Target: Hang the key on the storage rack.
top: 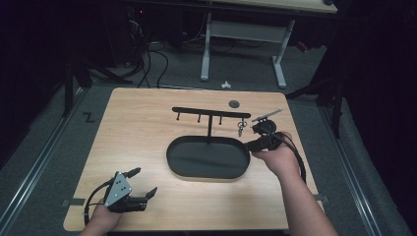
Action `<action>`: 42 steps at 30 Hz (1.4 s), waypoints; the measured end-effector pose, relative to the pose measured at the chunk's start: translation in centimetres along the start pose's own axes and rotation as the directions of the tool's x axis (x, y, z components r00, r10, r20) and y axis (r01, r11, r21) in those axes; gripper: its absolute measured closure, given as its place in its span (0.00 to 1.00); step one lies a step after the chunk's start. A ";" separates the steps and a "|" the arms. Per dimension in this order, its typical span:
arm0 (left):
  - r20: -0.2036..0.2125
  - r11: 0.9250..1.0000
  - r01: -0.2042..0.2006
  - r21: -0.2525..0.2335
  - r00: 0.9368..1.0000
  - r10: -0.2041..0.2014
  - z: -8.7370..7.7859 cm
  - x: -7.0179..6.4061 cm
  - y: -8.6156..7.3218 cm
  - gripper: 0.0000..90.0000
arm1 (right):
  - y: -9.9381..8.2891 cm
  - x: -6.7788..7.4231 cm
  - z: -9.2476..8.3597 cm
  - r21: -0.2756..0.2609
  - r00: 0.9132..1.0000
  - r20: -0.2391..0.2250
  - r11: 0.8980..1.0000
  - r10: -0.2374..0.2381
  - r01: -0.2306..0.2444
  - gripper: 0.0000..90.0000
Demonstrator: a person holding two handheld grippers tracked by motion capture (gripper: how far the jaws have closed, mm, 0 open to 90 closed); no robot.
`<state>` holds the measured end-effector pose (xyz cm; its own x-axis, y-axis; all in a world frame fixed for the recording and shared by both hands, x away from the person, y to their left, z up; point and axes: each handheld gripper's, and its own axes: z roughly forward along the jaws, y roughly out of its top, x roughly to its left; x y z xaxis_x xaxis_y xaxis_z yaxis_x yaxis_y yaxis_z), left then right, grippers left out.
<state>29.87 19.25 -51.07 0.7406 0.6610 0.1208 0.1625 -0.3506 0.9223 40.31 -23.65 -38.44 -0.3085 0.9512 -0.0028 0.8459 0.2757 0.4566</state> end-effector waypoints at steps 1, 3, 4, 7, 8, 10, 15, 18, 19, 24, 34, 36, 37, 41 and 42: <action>0.003 1.000 -0.001 0.004 1.000 0.001 0.0 0.0 0.0 0.17 | -0.3 0.0 0.2 -0.006 1.000 -0.002 1.000 0.003 -0.003 0.40; 0.004 1.000 -0.010 0.002 1.000 0.010 0.0 -0.1 0.0 0.17 | -1.7 -0.2 0.9 -0.046 1.000 0.006 0.999 0.007 -0.007 0.35; 0.004 1.000 -0.009 0.002 1.000 0.009 0.0 -0.1 0.0 0.17 | -2.1 -0.2 1.1 -0.055 1.000 0.005 0.998 0.013 -0.013 0.34; 0.003 1.000 -0.006 0.006 1.000 0.006 0.1 -0.1 0.0 0.17 | -3.4 -0.4 2.0 -0.091 1.000 0.010 0.996 0.025 -0.024 0.25; 0.004 1.000 -0.010 0.008 1.000 0.010 0.1 -0.1 0.0 0.17 | -3.4 -0.4 2.0 -0.091 1.000 0.010 0.996 0.025 -0.024 0.25; 0.002 1.000 -0.004 0.015 1.000 0.004 0.1 -0.1 -0.1 0.17 | -5.1 -0.6 2.8 -0.142 0.999 0.002 0.989 0.032 -0.031 0.23; -0.004 1.000 -0.004 0.023 1.000 0.004 0.2 -0.1 -0.2 0.17 | -7.1 -0.7 3.8 -0.157 0.999 -0.006 0.987 0.033 -0.033 0.22; -0.009 1.000 0.000 0.025 1.000 0.001 0.2 0.0 -0.3 0.17 | -9.1 -0.7 4.4 -0.188 0.999 -0.016 0.981 0.037 -0.039 0.21; -0.011 1.000 0.000 0.026 1.000 0.000 0.3 0.0 -0.3 0.17 | -9.5 -0.7 4.5 -0.195 0.999 -0.013 0.980 0.035 -0.036 0.21; -0.018 1.000 0.000 0.030 1.000 0.001 0.3 0.0 -0.3 0.17 | -11.6 -0.5 5.1 -0.240 1.000 -0.003 0.970 0.027 -0.027 0.19; -0.034 1.000 0.006 0.029 0.999 -0.005 0.3 0.1 -0.5 0.17 | -16.1 0.3 6.2 -0.361 0.998 -0.019 0.930 0.061 -0.064 0.20; -0.038 0.999 0.011 0.030 0.999 -0.010 0.2 0.2 -0.6 0.17 | -16.5 0.4 6.1 -0.372 0.998 -0.018 0.926 0.056 -0.059 0.20; -0.045 0.999 0.016 0.028 0.999 -0.015 0.2 0.2 -0.6 0.17 | -17.1 0.7 5.8 -0.403 1.000 0.000 0.915 0.030 -0.028 0.20; -0.056 1.000 0.016 0.023 0.998 -0.015 0.0 0.2 -0.5 0.17 | -17.8 0.5 5.5 -0.424 1.000 -0.004 0.906 0.012 -0.012 0.21; -0.057 1.000 0.016 0.020 0.998 -0.014 0.0 0.1 -0.5 0.17 | -18.1 0.4 5.6 -0.426 1.000 -0.017 0.904 0.020 -0.026 0.21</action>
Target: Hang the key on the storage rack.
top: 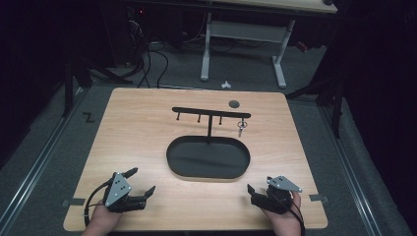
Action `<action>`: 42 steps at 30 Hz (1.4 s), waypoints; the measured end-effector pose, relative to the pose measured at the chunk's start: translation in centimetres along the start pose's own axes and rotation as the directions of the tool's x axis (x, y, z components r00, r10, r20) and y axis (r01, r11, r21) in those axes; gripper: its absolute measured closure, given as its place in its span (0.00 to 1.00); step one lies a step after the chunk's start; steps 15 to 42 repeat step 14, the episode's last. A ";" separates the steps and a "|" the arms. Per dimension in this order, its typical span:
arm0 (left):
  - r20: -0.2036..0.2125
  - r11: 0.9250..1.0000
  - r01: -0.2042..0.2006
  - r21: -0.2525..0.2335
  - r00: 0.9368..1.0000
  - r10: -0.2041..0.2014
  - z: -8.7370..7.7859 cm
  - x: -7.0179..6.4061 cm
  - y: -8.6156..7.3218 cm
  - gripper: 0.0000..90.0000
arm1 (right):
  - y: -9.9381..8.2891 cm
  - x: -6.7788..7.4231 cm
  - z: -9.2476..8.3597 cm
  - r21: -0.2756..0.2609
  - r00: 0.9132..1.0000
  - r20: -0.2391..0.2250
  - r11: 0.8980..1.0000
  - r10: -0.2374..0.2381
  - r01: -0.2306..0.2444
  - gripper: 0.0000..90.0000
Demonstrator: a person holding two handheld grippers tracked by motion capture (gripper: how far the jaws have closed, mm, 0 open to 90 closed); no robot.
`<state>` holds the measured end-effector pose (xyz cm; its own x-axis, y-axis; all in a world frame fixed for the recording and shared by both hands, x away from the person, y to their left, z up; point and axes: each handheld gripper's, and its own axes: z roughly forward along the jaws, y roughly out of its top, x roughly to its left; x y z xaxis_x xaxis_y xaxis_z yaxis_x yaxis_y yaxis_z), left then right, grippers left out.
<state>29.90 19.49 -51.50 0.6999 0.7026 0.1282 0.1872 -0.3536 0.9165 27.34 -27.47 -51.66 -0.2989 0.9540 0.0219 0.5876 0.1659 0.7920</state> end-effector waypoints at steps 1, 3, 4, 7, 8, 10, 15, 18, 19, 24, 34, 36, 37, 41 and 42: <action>-0.001 1.000 0.000 -0.001 1.000 0.000 0.0 0.0 0.0 0.17 | -0.2 -0.2 0.1 -0.003 1.000 0.000 1.000 0.004 -0.004 0.21; -0.001 1.000 -0.004 -0.001 1.000 0.004 0.0 -0.2 0.2 0.17 | -0.2 -0.2 0.2 -0.011 1.000 0.003 1.000 0.009 -0.009 0.21; 0.002 1.000 -0.012 -0.003 1.000 0.012 0.0 -0.3 0.2 0.17 | -0.3 -0.4 0.4 -0.022 1.000 0.001 0.999 0.024 -0.024 0.21; 0.010 1.000 -0.020 -0.007 1.000 0.020 -0.1 -0.4 0.3 0.17 | -0.4 -0.6 0.4 -0.030 0.999 0.004 0.999 0.036 -0.035 0.21; 0.012 1.000 -0.021 -0.006 1.000 0.021 -0.1 -0.4 0.3 0.17 | -0.4 -0.6 0.4 -0.031 0.999 0.007 0.999 0.039 -0.039 0.21; 0.014 1.000 -0.020 -0.009 1.000 0.020 -0.2 -0.3 0.2 0.17 | -0.4 -0.6 0.3 -0.033 0.999 0.014 0.999 0.042 -0.041 0.21; 0.018 1.000 -0.019 -0.018 1.000 0.019 -0.3 -0.1 0.3 0.17 | -0.3 -0.5 0.1 -0.044 0.999 0.022 0.998 0.050 -0.049 0.21; 0.018 1.000 -0.019 -0.018 1.000 0.019 -0.3 -0.1 0.3 0.17 | -0.3 -0.5 0.1 -0.044 0.999 0.022 0.998 0.050 -0.049 0.21; 0.018 1.000 -0.019 -0.018 1.000 0.019 -0.3 -0.1 0.3 0.17 | -0.3 -0.5 0.1 -0.044 0.999 0.022 0.998 0.050 -0.049 0.21; 0.018 1.000 -0.019 -0.018 1.000 0.019 -0.3 -0.1 0.3 0.17 | -0.3 -0.5 0.1 -0.044 0.999 0.022 0.998 0.050 -0.049 0.21; 0.018 1.000 -0.019 -0.018 1.000 0.019 -0.3 -0.1 0.3 0.17 | -0.3 -0.5 0.1 -0.044 0.999 0.022 0.998 0.050 -0.049 0.21; 0.018 1.000 -0.019 -0.018 1.000 0.019 -0.3 -0.1 0.3 0.17 | -0.3 -0.5 0.1 -0.044 0.999 0.022 0.998 0.050 -0.049 0.21; 0.018 1.000 -0.019 -0.018 1.000 0.019 -0.3 -0.1 0.3 0.17 | -0.3 -0.5 0.1 -0.044 0.999 0.022 0.998 0.050 -0.049 0.21; 0.018 1.000 -0.019 -0.018 1.000 0.019 -0.3 -0.1 0.3 0.17 | -0.3 -0.5 0.1 -0.044 0.999 0.022 0.998 0.050 -0.049 0.21; 0.018 1.000 -0.019 -0.018 1.000 0.019 -0.3 -0.1 0.3 0.17 | -0.3 -0.5 0.1 -0.044 0.999 0.022 0.998 0.050 -0.049 0.21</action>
